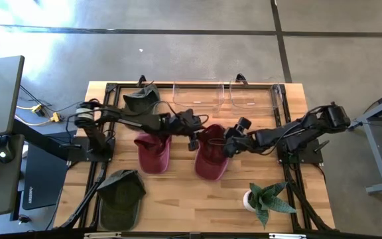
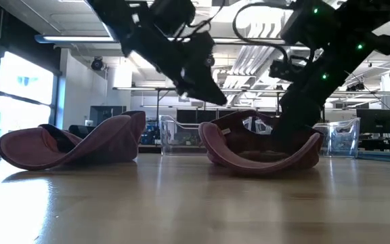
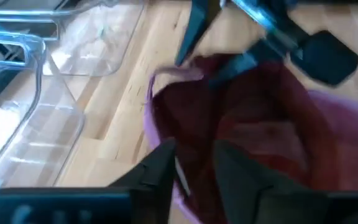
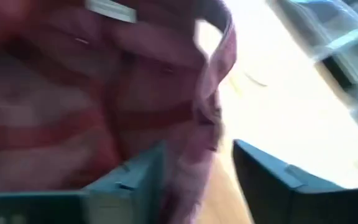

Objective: Pick & Place hat
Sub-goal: Put the right red cap into the left transparent bin

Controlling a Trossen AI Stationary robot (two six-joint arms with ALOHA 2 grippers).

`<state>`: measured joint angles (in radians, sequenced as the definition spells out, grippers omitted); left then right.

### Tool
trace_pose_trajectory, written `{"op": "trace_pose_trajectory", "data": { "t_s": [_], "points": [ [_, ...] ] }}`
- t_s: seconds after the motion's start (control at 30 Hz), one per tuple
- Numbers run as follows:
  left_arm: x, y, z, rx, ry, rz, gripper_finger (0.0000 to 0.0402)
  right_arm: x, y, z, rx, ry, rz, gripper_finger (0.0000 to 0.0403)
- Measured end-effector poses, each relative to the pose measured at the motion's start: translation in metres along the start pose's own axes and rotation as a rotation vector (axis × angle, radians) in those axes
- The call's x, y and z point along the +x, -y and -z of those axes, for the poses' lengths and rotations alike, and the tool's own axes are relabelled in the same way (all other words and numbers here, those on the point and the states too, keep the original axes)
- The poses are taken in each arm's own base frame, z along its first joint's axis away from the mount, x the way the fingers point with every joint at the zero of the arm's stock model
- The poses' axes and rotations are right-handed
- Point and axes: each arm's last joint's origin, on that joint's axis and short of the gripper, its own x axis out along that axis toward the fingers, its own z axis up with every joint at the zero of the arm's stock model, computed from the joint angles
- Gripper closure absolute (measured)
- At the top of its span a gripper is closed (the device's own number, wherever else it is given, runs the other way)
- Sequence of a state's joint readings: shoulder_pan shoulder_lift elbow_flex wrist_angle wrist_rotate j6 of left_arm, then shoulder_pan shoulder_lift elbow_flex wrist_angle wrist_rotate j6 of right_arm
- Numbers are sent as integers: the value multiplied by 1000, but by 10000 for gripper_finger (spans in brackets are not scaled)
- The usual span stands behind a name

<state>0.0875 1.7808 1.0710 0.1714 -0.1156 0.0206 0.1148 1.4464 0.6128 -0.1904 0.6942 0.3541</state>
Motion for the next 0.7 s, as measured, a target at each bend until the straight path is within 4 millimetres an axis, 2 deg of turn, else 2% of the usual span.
{"op": "trace_pose_trajectory", "data": {
  "t_s": [0.13,0.17,0.2,0.37,0.5,0.6,0.7],
  "points": [
    [17,-1,7,3,-34,-103,229,-1,1,-1,-42,20,48,366],
    [19,-1,5,-8,-27,-114,218,-2,-1,-1,-61,30,59,382],
    [21,-1,2,-27,-9,-120,209,-4,-2,-3,-82,47,74,386],
    [29,0,0,-46,-16,-159,189,-22,-14,-13,-155,164,195,356],
    [30,-3,0,-40,-42,-283,191,-37,-25,-18,-252,214,197,382],
    [29,-2,2,-29,-60,-337,213,-44,-31,-19,-309,243,216,390],
    [28,5,1,2,-58,-360,258,-49,-33,-18,-314,273,264,373]
  ]
}}
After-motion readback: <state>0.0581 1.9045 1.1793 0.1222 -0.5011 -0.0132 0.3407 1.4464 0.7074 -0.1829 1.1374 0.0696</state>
